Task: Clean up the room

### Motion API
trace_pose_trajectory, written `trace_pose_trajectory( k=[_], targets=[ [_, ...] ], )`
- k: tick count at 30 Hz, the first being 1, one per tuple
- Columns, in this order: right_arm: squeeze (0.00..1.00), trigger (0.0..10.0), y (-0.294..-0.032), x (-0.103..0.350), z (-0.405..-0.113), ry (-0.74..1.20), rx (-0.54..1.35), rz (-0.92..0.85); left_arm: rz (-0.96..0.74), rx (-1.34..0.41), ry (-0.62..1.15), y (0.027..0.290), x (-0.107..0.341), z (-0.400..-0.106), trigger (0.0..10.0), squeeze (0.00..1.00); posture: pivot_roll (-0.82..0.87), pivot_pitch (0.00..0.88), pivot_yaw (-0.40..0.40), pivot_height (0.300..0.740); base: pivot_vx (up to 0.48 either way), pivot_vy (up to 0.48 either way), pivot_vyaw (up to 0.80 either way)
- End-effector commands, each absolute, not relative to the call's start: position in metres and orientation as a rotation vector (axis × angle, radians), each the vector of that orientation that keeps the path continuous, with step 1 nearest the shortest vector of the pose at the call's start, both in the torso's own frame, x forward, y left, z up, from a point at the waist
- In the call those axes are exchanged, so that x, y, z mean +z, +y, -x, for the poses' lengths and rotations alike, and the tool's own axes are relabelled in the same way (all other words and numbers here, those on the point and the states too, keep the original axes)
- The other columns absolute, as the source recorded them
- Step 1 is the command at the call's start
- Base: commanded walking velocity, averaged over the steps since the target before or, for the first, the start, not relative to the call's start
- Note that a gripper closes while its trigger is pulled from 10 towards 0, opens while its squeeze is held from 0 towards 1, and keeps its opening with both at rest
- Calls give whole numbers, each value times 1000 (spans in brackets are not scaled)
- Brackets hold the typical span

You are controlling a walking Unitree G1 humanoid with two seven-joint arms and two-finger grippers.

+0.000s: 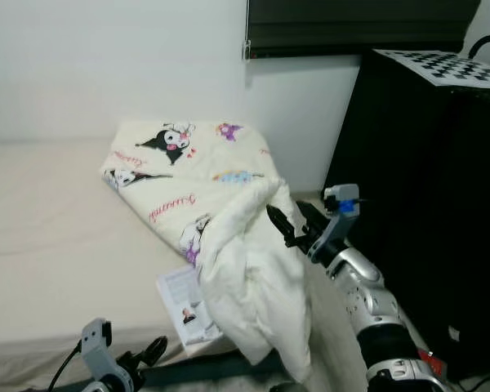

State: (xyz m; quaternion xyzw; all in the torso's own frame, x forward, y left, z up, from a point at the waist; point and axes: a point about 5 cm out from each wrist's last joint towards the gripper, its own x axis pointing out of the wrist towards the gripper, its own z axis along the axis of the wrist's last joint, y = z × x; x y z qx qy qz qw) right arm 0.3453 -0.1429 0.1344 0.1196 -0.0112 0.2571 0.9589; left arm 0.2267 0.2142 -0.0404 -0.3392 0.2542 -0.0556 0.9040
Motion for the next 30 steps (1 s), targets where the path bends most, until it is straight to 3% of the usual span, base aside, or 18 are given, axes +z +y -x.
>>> trace_pose_trajectory(
  k=[1, 10, 17, 23, 30],
  targets=[
    [0, 10000, -140, 133, -343, -14, 532, -263, 735, -155, 488, 211, -34, -234, 10000, 0, -115, 0, -26, 580, 0, 0, 0],
    [0, 10000, -142, 134, -341, -15, 517, -266, 743, -230, 460, 200, -26, -247, 10000, 0, -121, 7, -14, 535, 0, 0, 0],
    [0, 10000, -147, 134, -339, -17, 489, -264, 723, -174, 471, 203, -29, -244, 10000, 0, -124, 13, -11, 510, 0, 0, 0],
    [0, 10000, -148, 136, -339, -19, 485, -263, 793, -85, 425, 216, -26, -245, 10000, 0, -119, 21, -16, 480, 0, 0, 0],
    [0, 10000, -147, 138, -338, -38, 488, -284, 896, -117, 414, 209, -25, -247, 10000, 0, -119, 25, -17, 475, 0, 0, 0]
  ],
)
